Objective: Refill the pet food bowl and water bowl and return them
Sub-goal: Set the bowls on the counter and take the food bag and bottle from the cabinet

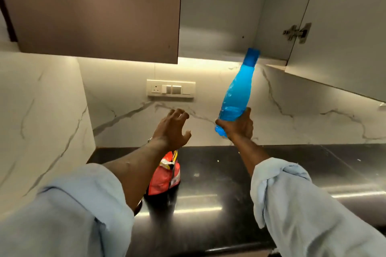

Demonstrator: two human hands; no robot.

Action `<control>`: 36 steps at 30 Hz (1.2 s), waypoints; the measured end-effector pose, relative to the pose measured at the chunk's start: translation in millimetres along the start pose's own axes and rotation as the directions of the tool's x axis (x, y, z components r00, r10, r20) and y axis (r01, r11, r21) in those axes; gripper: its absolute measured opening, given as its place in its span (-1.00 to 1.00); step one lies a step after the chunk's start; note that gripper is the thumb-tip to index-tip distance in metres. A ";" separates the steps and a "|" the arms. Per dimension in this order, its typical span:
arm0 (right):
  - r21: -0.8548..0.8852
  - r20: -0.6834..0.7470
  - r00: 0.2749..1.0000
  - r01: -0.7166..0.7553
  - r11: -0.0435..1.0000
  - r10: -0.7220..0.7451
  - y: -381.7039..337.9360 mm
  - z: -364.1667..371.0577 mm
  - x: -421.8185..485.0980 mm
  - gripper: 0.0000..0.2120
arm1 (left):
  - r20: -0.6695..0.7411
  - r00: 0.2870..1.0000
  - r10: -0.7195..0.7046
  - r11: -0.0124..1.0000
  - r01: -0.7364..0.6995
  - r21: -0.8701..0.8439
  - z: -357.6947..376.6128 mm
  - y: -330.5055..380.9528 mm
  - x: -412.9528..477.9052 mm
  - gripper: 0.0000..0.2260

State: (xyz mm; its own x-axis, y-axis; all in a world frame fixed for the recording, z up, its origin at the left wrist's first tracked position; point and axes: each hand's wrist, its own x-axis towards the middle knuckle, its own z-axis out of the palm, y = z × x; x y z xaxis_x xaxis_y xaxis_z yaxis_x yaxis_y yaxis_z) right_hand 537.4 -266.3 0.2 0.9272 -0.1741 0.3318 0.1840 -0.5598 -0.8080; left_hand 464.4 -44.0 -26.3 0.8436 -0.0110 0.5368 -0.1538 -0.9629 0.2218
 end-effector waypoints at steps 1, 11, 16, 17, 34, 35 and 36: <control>-0.018 0.034 0.999 -0.021 1.000 0.022 12.7 7.9 -8.9 -0.13 | 0.029 0.999 -0.018 1.000 0.018 0.009 7.1 -3.1 -11.1 -0.52; -0.031 0.250 0.966 -0.063 0.998 0.068 127.0 75.0 -77.4 -0.18 | 0.168 0.982 0.087 0.993 -0.098 0.064 83.1 -4.0 -84.5 -0.64; -0.012 0.288 0.943 -0.170 0.985 0.166 172.9 100.3 -87.5 -0.13 | 0.240 0.969 0.056 0.995 -0.073 0.061 119.9 -11.0 -105.6 -0.63; 0.005 0.300 0.936 -0.194 0.981 0.184 179.3 104.2 -88.3 -0.14 | 0.253 0.966 0.058 0.995 -0.075 0.059 125.8 -12.0 -106.2 -0.63; 0.000 0.412 0.880 -0.259 0.966 0.236 232.3 129.9 -99.3 -0.14 | 0.357 0.933 -0.035 0.999 0.038 -0.001 186.7 -9.6 -112.6 -0.64; -0.006 0.414 0.878 -0.262 0.965 0.241 232.6 129.8 -98.9 -0.12 | 0.355 0.934 -0.036 0.999 0.040 -0.004 187.3 -8.5 -111.7 -0.64; -0.011 0.415 0.877 -0.263 0.965 0.244 232.7 129.2 -99.1 -0.10 | 0.351 0.936 -0.034 0.999 0.039 -0.009 186.9 -6.9 -110.5 -0.64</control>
State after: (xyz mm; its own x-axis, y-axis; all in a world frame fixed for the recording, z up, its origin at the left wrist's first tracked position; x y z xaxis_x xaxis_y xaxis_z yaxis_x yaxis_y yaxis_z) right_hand 530.5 -274.6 -283.6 0.9930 0.0468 -0.1081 -0.0701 -0.5031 -0.8614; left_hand 468.3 -86.5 -239.3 0.9751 -0.0727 0.2094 -0.1253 -0.9600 0.2505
